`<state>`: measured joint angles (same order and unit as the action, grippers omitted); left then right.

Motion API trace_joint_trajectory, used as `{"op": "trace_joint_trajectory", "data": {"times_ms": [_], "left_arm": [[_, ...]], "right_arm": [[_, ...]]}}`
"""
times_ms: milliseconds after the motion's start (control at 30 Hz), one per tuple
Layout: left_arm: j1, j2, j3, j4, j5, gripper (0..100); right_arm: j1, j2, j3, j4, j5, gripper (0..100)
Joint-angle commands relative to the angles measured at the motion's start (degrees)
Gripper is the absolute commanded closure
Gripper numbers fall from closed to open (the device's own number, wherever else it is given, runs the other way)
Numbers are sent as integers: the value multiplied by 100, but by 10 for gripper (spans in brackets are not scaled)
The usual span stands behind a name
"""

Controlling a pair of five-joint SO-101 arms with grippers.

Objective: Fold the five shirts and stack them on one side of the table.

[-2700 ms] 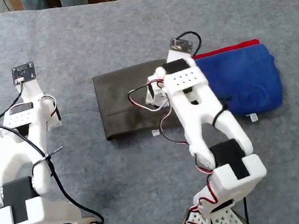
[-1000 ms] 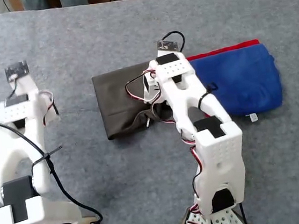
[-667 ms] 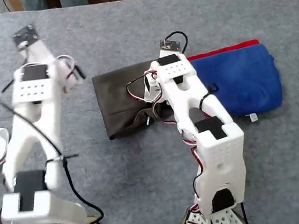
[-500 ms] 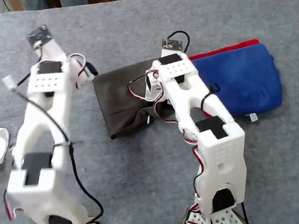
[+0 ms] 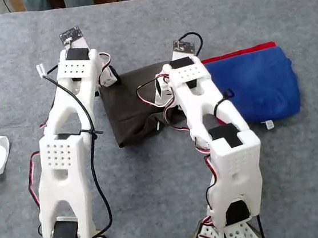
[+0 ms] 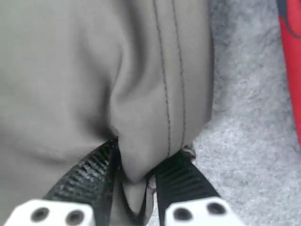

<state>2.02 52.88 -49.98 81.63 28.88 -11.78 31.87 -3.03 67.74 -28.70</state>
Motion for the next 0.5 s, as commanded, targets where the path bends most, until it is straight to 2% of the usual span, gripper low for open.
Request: {"op": "trace_joint_trajectory", "data": {"times_ms": [0,200,467], "left_arm": [[-215,457,-1279,519,70,734],[-224,1574,-2440,695,44,835],[-136,1916,-3099,923,44,855]], "right_arm": [[308,4,4,-308,-97,985],[308,4,4,-308,-62,985],[290,4,4,-308,-62,985]]}}
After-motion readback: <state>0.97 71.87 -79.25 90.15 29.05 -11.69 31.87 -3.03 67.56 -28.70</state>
